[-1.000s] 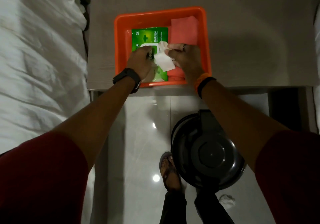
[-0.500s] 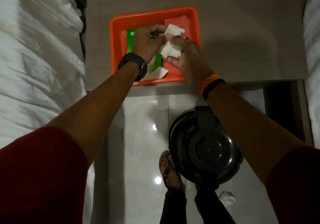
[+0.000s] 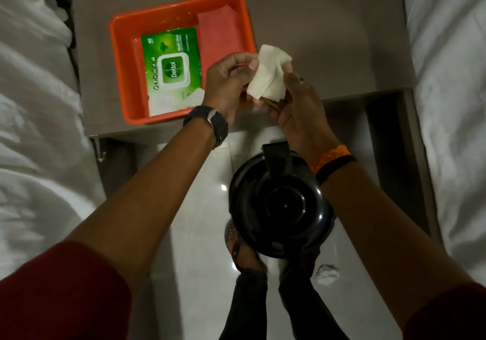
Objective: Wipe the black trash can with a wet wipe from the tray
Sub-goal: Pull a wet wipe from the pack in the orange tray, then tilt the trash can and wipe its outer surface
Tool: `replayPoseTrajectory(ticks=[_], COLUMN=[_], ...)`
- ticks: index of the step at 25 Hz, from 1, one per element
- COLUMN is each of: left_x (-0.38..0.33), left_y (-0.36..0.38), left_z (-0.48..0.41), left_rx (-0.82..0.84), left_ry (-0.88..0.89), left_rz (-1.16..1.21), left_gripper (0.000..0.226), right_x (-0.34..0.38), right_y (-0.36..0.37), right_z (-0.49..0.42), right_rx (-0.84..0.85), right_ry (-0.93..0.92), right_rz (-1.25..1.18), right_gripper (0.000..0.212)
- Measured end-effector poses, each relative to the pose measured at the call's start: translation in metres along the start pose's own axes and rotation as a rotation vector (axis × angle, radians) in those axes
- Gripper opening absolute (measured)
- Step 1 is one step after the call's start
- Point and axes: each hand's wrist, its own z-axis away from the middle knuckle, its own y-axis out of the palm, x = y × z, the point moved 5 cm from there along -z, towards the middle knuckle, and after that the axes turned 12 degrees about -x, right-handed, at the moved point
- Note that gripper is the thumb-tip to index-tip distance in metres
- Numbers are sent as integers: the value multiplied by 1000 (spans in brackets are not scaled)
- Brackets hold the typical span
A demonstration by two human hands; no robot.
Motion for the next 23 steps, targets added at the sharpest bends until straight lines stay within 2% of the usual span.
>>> replayPoseTrajectory(ticks=[2, 5, 9, 10, 11, 12, 14, 15, 17, 19, 20, 23], left_x=[33, 80, 134, 143, 150, 155, 171, 181, 199, 213, 217, 222], left_y=[23, 53, 83, 87, 88, 90, 103, 109, 123, 145, 155, 166], left_z=[21, 52, 83, 84, 83, 78, 77, 80, 86, 95, 99, 108], left_rx=[53, 73, 123, 126, 143, 206, 536, 727, 971, 1090, 1113, 1139], left_ry=[-111, -160, -303, -279, -159, 30, 381, 470, 593, 696, 708, 523], left_rz=[32, -20, -29, -99, -284, -567, -1131, -1333, -1556, -1657, -1692, -1645], left_gripper=[12, 10, 16, 17, 16, 16, 35, 49, 74, 87, 89, 75], right_x=[-3, -17, -35, -39, -41, -39, -40, -42, -50, -61, -65, -79], right_y=[-40, -101, -161, -175, -193, -211, -238, -250, -274, -293, -300, -313], right_z=[14, 26, 32, 32, 31, 29, 26, 25, 26, 25, 26, 28], right_rx=[-97, -233, -278, -302, -352, -413, -515, -558, -668, -772, -814, -864], right_ry=[-10, 42, 56, 56, -11, -125, -337, -390, -357, -272, -230, -156], right_rz=[13, 45, 39, 59, 185, 430, 888, 948, 807, 583, 489, 377], right_gripper=[24, 29, 16, 14, 16, 22, 29, 28, 22, 9, 12, 27])
